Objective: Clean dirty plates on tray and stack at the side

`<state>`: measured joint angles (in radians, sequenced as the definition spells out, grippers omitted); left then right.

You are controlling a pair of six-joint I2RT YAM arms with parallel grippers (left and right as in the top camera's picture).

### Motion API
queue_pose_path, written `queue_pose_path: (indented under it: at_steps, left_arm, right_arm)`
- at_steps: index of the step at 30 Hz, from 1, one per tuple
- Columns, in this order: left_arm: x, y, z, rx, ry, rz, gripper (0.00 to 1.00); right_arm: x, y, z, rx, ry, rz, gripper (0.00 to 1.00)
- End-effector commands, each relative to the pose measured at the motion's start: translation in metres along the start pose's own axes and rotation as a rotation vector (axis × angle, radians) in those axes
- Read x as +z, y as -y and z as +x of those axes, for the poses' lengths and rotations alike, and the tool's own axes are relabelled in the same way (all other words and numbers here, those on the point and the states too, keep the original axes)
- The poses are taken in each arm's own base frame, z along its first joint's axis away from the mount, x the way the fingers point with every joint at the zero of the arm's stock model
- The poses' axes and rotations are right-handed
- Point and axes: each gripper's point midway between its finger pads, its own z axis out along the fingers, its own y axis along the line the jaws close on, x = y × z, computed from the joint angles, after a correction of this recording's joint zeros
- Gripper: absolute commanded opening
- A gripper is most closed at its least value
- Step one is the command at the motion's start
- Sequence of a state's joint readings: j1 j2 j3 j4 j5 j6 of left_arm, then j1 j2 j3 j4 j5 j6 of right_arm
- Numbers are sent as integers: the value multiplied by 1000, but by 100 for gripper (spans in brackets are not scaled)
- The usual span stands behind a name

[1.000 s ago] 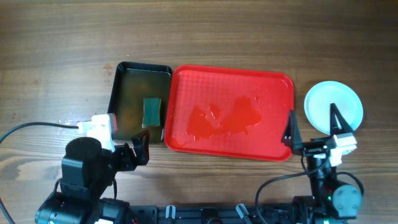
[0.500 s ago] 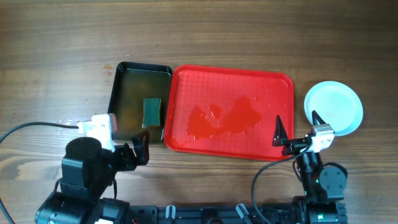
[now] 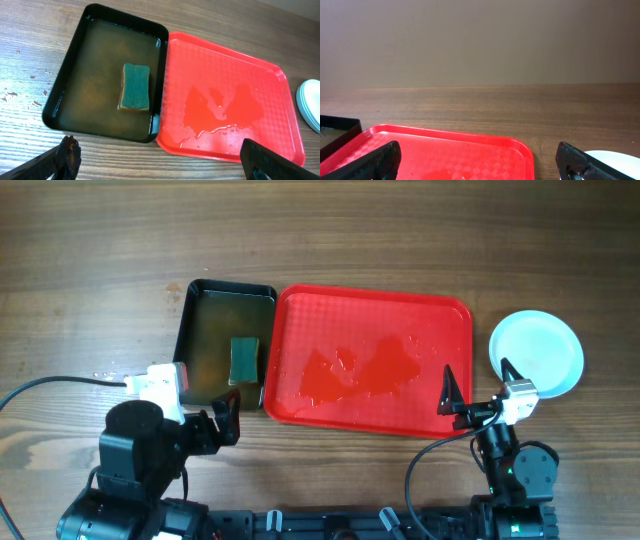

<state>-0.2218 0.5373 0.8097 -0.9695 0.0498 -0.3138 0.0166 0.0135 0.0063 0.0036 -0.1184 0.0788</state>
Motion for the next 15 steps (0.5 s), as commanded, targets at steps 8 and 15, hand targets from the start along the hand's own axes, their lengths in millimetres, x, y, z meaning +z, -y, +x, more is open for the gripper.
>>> queue_pose_path:
  at_steps: [8, 15]
  left_arm:
    - [-2, -10, 1, -9, 24, -40, 100]
    - [35, -33, 1, -44, 334, 3, 100]
  right_arm:
    - [0, -1, -2, 13, 10, -5, 99]
    - [0, -1, -2, 13, 10, -5, 100]
